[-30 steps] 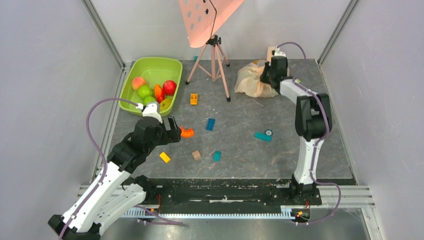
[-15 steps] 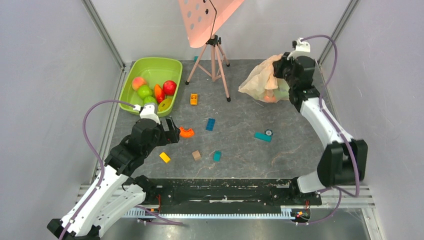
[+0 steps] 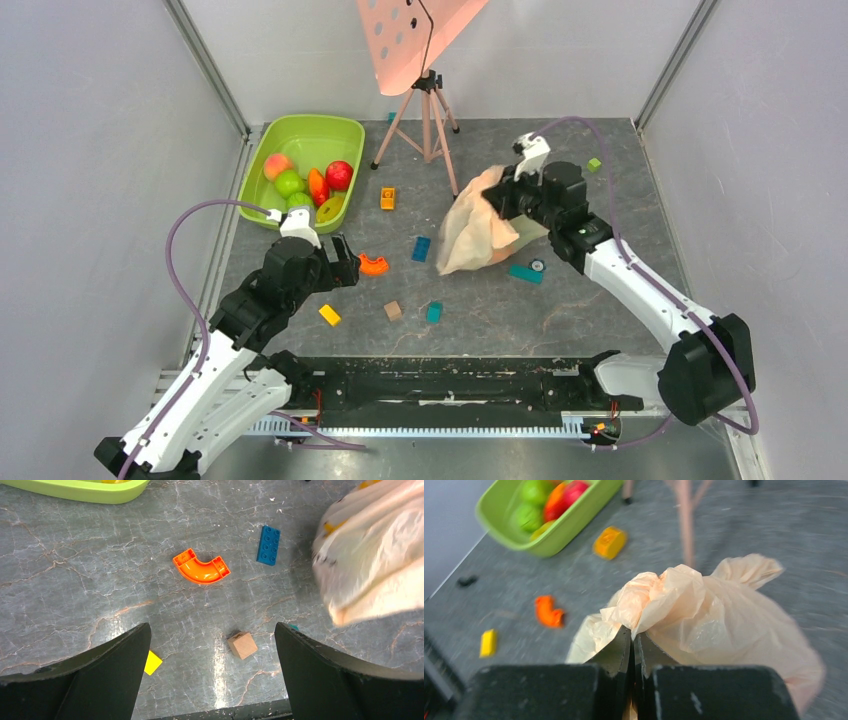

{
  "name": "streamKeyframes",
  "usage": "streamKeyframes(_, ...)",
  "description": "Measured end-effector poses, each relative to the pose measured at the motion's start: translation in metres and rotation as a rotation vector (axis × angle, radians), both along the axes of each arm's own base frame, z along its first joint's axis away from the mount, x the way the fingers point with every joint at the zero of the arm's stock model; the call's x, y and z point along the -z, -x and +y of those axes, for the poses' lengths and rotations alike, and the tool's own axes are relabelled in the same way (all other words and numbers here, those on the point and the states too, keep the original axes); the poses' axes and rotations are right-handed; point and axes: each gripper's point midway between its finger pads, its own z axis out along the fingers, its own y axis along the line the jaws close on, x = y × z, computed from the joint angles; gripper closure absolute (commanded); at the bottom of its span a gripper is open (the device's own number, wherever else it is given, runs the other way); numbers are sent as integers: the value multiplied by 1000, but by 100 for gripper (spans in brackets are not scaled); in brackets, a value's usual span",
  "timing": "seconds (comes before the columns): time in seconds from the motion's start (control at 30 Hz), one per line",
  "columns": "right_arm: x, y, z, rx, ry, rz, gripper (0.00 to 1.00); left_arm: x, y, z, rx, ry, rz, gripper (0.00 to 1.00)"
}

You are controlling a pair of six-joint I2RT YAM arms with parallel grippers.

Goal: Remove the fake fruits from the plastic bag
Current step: Place the plastic bag at the center of the board.

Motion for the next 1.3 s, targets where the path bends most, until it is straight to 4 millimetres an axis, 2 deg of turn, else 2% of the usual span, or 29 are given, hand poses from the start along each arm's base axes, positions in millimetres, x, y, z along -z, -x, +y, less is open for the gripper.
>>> streamKeyframes(0.07,6,13,12,-77,1,0,97,0,0,0,0,0,0,0)
streamKeyframes(0.17,26,33,14,-134,10,13,87,1,0,0,0,-1,2,0)
streamKeyframes(0.2,35,39,12,-140,15,18,79,2,0,0,0,-2,4,0)
streamKeyframes(0.27,60,58,4,-151,30,43,49,3,1,0,1,-4,7,0)
streamKeyframes(0.3,70,67,0,-154,35,58,38,4,1,0,3,-3,9,0)
streamKeyframes(0.37,92,88,-8,-159,44,90,23,5,2,-2,14,3,13,0)
streamKeyframes(0.43,105,105,-16,-163,53,100,15,5,2,-8,37,19,17,0)
streamKeyframes(0.53,98,116,-22,-161,42,68,12,4,3,-20,89,57,20,0)
streamKeyframes(0.7,60,120,-29,-134,-8,-46,12,3,-1,-50,199,134,37,0)
streamKeyframes(0.83,42,119,-37,-66,-48,-76,12,3,-5,-72,269,167,44,0)
streamKeyframes(0.97,42,110,-56,85,-53,-13,12,3,1,-100,355,157,34,0)
streamKeyframes(1.17,59,101,-74,241,-25,104,12,5,21,-165,536,123,-35,0)
streamKeyframes(1.3,66,102,-79,276,-17,136,12,21,21,-192,594,89,-66,0)
